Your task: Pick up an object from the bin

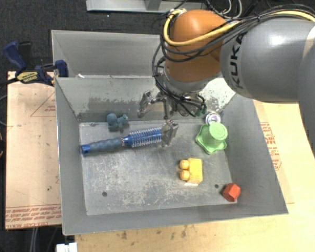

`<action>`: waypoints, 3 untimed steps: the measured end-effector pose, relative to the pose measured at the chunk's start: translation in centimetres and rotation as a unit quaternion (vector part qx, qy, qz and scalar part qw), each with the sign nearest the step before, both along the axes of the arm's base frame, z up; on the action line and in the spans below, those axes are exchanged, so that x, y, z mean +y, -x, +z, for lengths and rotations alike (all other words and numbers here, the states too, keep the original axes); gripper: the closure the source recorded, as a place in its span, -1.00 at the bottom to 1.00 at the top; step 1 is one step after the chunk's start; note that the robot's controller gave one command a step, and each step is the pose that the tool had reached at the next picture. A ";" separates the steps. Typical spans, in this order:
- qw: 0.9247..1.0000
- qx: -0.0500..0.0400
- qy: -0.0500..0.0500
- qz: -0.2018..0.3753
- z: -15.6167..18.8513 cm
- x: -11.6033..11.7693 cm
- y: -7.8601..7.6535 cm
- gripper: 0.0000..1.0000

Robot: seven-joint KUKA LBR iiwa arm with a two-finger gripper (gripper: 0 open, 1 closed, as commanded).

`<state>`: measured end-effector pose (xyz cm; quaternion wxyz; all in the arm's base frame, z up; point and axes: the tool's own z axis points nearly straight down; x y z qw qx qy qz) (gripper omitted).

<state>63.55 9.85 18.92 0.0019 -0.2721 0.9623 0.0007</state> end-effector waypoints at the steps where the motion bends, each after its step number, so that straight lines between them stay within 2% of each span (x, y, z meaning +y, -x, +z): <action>1: 0.983 0.001 -0.001 -0.186 -11.4 1.6 -2.3 -1.00; 2: 0.982 -0.005 -0.003 -0.186 -11.0 1.7 -2.6 1.00; 3: 0.968 -0.003 -0.002 -0.252 9.4 2.9 -1.3 1.00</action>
Offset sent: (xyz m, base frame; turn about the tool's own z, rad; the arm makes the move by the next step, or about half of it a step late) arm 0.0203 0.0147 -0.1192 0.3746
